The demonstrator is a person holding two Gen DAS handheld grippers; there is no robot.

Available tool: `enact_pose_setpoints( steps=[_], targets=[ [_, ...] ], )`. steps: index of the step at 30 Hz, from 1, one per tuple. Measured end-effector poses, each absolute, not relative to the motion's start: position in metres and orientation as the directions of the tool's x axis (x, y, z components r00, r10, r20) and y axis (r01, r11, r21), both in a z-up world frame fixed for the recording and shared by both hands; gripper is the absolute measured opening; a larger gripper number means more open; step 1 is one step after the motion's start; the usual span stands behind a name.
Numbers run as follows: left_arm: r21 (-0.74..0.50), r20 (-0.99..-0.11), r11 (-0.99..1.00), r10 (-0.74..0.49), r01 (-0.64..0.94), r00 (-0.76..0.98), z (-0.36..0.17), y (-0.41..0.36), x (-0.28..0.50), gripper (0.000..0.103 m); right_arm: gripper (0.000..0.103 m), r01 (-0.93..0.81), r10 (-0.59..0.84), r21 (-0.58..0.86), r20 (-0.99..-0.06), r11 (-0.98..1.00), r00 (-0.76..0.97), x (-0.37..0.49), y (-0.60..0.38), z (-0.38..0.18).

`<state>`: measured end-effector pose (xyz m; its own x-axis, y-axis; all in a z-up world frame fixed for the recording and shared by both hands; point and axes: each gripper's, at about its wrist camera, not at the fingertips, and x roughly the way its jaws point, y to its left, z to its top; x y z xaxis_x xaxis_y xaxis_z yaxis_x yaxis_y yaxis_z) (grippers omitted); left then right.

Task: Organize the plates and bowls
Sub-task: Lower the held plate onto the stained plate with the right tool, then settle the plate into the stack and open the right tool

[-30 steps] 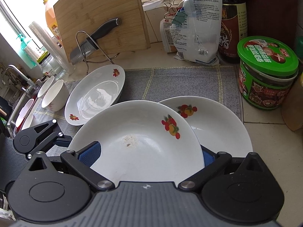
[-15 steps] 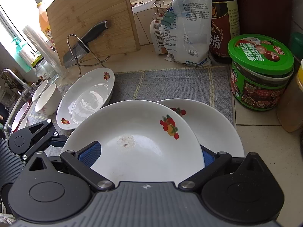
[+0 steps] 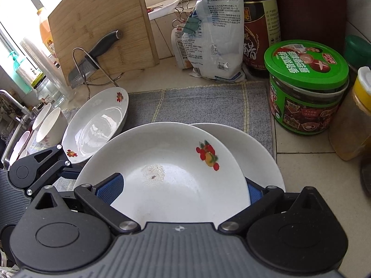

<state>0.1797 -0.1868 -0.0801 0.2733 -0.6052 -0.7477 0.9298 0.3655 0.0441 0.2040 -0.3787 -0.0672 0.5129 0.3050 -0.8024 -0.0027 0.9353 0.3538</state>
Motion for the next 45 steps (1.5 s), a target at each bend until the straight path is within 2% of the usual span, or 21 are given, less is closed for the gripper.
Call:
enact_pose_setpoints(
  steps=[31,45],
  targets=[
    [0.056,-0.756,0.332,-0.602,0.941,0.258,-0.083,-0.196,0.188,0.102,0.103,0.099,0.250,0.341,-0.829,0.935,0.500,0.180,-0.396,-0.060],
    [0.052,-0.754,0.356,-0.598,0.933,0.270,-0.084,-0.194,0.186,0.102,0.103,0.136,0.167,0.260,-0.862,0.956,0.478,0.178,-0.388,-0.051]
  ],
)
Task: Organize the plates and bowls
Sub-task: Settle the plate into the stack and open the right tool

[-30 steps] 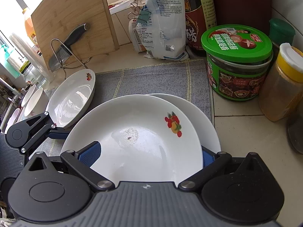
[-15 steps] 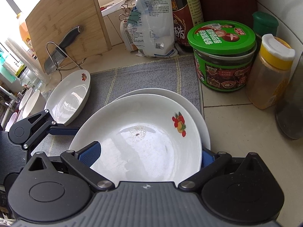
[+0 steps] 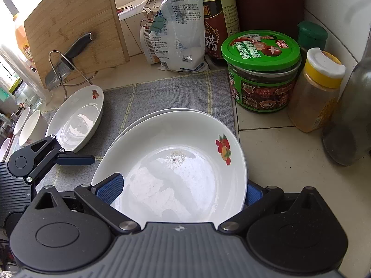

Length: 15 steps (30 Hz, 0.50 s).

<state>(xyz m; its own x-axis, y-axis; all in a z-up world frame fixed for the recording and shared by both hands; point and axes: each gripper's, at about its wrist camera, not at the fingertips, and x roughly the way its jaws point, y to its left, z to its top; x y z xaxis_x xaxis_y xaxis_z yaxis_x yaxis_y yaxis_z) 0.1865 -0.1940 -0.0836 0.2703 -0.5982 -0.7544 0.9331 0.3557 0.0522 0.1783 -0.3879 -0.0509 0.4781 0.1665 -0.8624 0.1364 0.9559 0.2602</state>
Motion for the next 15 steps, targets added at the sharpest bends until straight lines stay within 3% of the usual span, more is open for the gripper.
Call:
enact_pose_setpoints(
  steps=[15],
  targets=[
    [0.033,-0.745,0.383,-0.606,0.923,0.278,-0.082,-0.192,0.185,0.102,0.103,0.158,0.074,0.156,-0.899,0.975,0.431,0.177,-0.376,-0.049]
  ],
)
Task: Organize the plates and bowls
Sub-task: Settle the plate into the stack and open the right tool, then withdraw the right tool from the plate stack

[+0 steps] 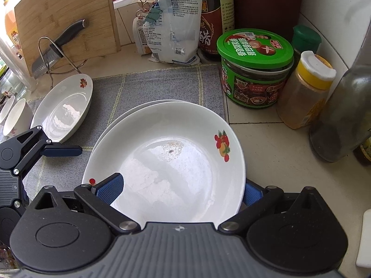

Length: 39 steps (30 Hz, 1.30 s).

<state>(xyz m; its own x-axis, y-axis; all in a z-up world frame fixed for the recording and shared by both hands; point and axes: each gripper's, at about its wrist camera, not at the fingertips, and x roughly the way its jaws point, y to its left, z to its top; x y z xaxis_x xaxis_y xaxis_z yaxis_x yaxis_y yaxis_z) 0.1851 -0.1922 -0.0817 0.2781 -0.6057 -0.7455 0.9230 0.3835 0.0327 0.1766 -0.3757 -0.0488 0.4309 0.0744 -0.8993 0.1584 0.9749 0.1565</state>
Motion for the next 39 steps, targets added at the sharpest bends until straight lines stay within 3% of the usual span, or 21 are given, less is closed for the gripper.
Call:
enact_pose_setpoints(
  steps=[16,22,30,39],
  targets=[
    [0.038,-0.740,0.386,-0.609,0.922,0.286,-0.082,-0.193,0.183,0.102,0.103,0.164,0.021,0.097,-0.909,0.982,0.415,0.169,-0.368,-0.049],
    [0.018,-0.713,0.421,-0.630,0.907,0.307,-0.074,-0.181,0.181,0.102,0.103,0.085,0.061,0.119,-0.862,0.989,0.503,0.161,-0.354,-0.032],
    [0.008,-0.674,0.539,-0.620,0.842,0.403,-0.057,-0.149,0.174,0.102,0.103,0.030,0.057,0.094,-0.796,0.995,0.602,0.161,-0.328,-0.013],
    [-0.020,-0.666,0.737,-0.514,0.676,0.541,-0.054,-0.095,0.170,0.102,0.103,-0.060,0.083,0.058,-0.774,0.997,0.628,0.163,-0.279,-0.018]
  ],
)
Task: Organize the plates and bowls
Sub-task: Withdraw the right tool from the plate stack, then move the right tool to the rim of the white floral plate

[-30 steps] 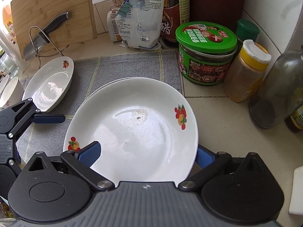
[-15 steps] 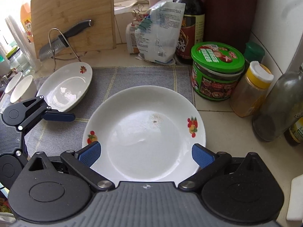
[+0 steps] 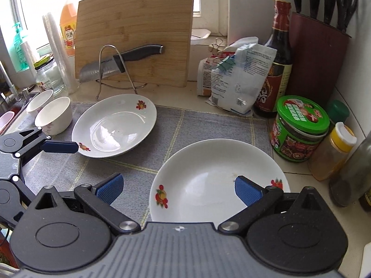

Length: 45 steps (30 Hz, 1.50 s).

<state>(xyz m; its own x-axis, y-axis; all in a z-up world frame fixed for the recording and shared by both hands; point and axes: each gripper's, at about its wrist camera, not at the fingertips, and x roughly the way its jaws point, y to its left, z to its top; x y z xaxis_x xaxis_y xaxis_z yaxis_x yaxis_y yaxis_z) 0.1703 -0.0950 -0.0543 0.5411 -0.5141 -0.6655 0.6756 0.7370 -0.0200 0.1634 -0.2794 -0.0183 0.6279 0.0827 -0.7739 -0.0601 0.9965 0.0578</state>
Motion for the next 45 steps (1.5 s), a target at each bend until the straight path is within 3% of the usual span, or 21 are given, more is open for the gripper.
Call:
enact_pose_setpoints(
  steps=[13,29,45],
  targets=[
    [-0.042,-0.747,0.905,-0.310,0.424,0.588,-0.102,-0.029,0.190,0.102,0.103,-0.182,0.182,0.090,-0.790,0.979,0.586,0.173,-0.225,-0.029],
    [0.001,-0.732,0.880,-0.323,0.475,0.600,-0.115,-0.051,0.222,0.103,0.103,-0.235,0.215,0.100,-0.814,0.967,0.539,0.207,-0.220,-0.041],
    [-0.001,-0.704,0.889,-0.326,0.459,0.631,-0.118,-0.058,0.238,0.103,0.103,-0.352,0.297,0.139,-0.843,0.926,0.449,0.298,-0.223,-0.059]
  ],
)
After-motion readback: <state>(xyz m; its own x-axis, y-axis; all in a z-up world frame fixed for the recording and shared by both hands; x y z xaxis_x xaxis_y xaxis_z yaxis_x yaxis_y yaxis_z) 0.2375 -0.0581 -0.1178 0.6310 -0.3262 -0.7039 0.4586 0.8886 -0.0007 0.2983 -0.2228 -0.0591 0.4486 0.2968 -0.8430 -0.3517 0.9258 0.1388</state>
